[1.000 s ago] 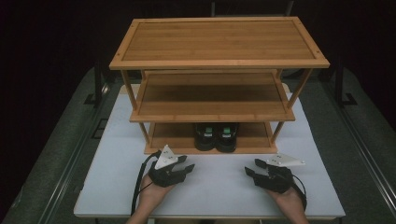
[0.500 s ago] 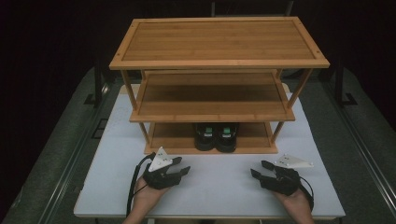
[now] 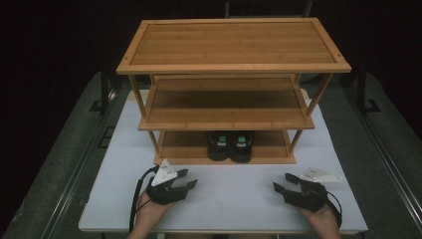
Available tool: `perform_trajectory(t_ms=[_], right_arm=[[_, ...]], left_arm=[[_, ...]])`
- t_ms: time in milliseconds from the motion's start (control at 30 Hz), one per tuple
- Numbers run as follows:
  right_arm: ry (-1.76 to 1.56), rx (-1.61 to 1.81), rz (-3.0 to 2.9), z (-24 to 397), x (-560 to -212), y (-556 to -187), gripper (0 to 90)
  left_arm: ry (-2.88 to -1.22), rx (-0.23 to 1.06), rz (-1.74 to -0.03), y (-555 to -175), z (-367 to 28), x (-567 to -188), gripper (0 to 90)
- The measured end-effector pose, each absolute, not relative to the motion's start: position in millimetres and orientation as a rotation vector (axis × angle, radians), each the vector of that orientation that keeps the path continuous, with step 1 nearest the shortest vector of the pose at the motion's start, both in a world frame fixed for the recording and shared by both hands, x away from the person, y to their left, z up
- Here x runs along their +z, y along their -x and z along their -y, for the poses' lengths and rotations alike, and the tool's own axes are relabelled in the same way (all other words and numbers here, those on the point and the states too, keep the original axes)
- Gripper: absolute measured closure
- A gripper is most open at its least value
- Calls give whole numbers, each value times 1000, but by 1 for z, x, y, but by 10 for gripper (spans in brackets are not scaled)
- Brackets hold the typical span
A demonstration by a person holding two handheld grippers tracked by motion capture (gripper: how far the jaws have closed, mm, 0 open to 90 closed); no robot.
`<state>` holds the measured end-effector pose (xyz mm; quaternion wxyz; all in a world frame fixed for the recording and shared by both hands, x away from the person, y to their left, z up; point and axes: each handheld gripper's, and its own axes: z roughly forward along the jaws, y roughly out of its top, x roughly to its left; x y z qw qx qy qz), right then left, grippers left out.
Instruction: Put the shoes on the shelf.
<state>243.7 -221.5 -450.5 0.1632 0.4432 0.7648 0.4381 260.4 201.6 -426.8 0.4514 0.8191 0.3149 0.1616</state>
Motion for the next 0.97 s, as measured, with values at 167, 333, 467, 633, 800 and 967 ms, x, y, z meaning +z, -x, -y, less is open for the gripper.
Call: perform_trajectory(t_ms=[167, 333, 467, 633, 800, 967], right_arm=[[-1266, 1245, -2183, 226, -451, -242, 390], [-1268, 1241, -2185, 229, -451, -238, 381], [-1270, 1239, -2189, 232, -451, -236, 373], [-1266, 1243, -2186, 234, -451, -233, 369], [-1270, 1253, -2173, 236, -451, -230, 361], [-1267, 1278, -2141, 239, -451, -226, 358]], left_arm=[[-2025, 400, -783, -258, -206, -427, 487], [-2016, 400, -791, -256, -212, -427, 482], [-2012, 398, -799, -254, -215, -428, 474], [-2007, 400, -807, -251, -219, -430, 474], [-1994, 396, -813, -248, -223, -431, 468], [-1995, 395, -819, -245, -225, -434, 454]])
